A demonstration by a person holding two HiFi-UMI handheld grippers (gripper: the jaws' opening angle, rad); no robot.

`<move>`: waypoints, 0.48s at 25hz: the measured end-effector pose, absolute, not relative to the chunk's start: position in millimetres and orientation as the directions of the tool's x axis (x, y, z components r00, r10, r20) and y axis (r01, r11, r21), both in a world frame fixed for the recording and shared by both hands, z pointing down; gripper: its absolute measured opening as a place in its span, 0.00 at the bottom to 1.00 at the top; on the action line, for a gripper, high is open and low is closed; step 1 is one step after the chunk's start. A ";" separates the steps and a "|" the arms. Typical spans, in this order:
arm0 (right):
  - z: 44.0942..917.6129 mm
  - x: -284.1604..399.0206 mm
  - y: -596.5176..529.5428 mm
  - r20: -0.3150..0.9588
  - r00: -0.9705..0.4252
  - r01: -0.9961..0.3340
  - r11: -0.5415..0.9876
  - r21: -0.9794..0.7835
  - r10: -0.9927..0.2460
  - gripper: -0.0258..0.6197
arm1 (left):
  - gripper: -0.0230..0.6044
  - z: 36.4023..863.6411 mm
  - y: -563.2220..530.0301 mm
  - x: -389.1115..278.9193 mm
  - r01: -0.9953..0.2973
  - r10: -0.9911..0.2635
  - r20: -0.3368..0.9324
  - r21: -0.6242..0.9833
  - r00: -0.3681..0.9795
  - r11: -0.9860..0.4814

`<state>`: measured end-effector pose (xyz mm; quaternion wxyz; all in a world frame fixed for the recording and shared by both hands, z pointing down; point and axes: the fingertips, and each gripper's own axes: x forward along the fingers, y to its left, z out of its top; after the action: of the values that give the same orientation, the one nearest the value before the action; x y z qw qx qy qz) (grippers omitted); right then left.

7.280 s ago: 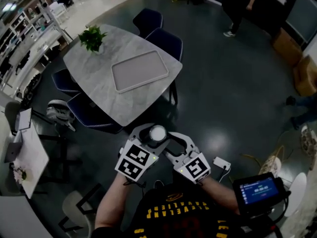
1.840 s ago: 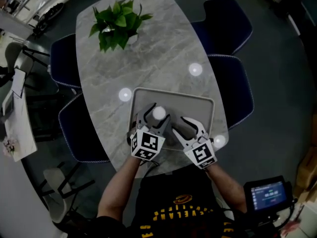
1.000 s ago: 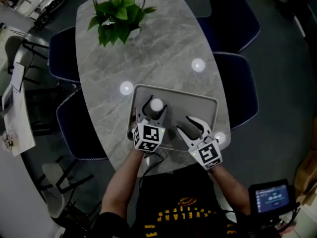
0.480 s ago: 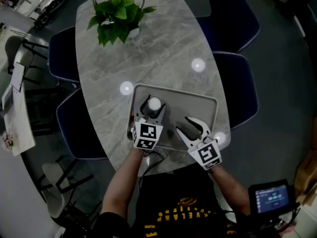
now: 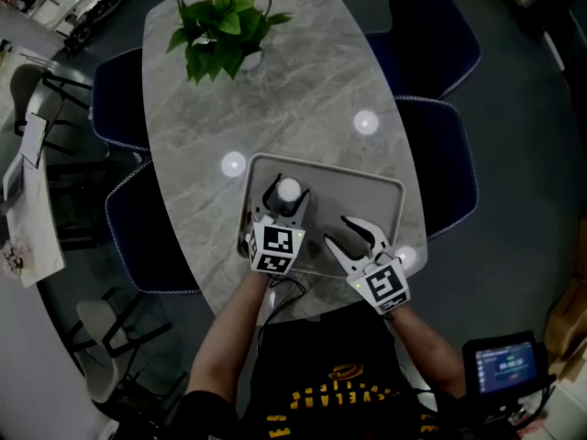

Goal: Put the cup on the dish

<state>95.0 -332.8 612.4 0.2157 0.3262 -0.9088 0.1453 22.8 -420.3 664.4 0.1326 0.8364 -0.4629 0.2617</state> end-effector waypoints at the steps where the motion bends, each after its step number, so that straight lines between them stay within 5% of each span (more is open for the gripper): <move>1: 612.4 94.5 -333.3 0.483 -0.697 -0.655 0.745 -0.127 -0.530 0.33 | 0.47 665.0 -421.2 22.7 -0.844 -0.705 0.561 -0.020 0.434 -0.535; 12: 596.6 90.6 -323.2 0.468 -0.694 -0.663 0.739 -0.121 -0.547 0.33 | 0.52 636.9 -405.6 21.6 -0.843 -0.705 0.547 0.002 0.451 -0.538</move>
<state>90.6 -323.2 596.6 0.2055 0.3327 -0.9094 0.1415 21.6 -405.6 636.9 0.1381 0.8406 -0.4603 0.2498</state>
